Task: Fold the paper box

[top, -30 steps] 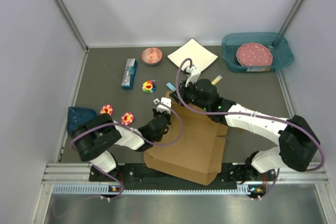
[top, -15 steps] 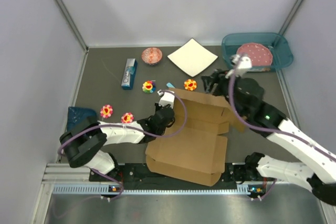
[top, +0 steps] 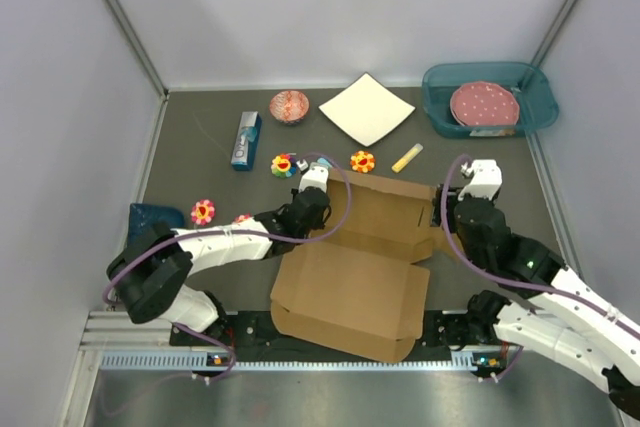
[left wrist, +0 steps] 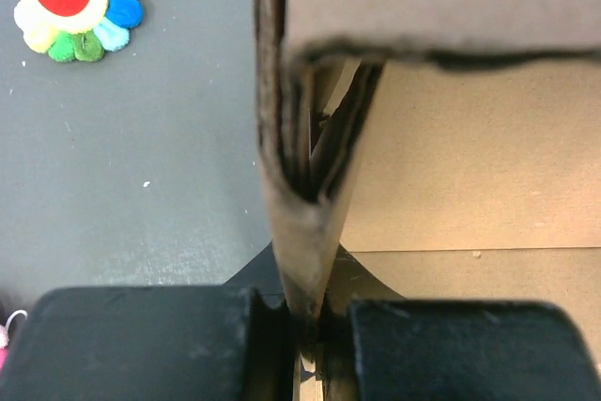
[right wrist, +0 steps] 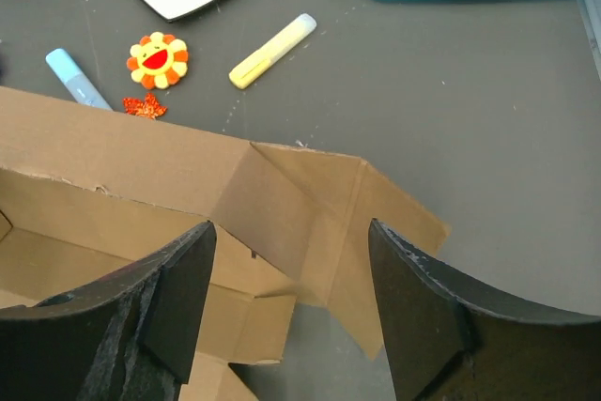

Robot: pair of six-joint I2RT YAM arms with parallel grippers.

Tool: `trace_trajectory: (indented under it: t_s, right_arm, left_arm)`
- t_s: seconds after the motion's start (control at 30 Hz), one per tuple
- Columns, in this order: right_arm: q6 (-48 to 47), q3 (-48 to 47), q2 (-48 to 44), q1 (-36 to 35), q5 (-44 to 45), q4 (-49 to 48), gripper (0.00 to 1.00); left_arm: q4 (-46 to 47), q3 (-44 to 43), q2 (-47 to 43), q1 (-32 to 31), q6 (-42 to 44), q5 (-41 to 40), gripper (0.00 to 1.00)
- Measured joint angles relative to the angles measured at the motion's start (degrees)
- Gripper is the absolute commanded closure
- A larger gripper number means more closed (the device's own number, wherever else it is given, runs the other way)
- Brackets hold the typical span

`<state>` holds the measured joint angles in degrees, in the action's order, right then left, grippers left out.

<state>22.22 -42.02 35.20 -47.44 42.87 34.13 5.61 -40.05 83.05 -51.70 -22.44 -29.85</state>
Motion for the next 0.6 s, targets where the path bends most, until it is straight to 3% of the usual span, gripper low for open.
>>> trace_trajectory:
  t_s: [0.47, 0.6]
  right_arm:
    - [1.44, 0.02, 3.32, 0.00, -1.92, 3.02, 0.30]
    - [1.90, 0.04, 6.54, 0.00, -2.54, 2.84, 0.37]
  left_arm:
    - [-6.67, -4.96, 2.32, 2.25, -0.20, 5.01, 1.00]
    - [-6.75, -4.94, 2.05, 2.36, -0.46, 5.18, 1.00]
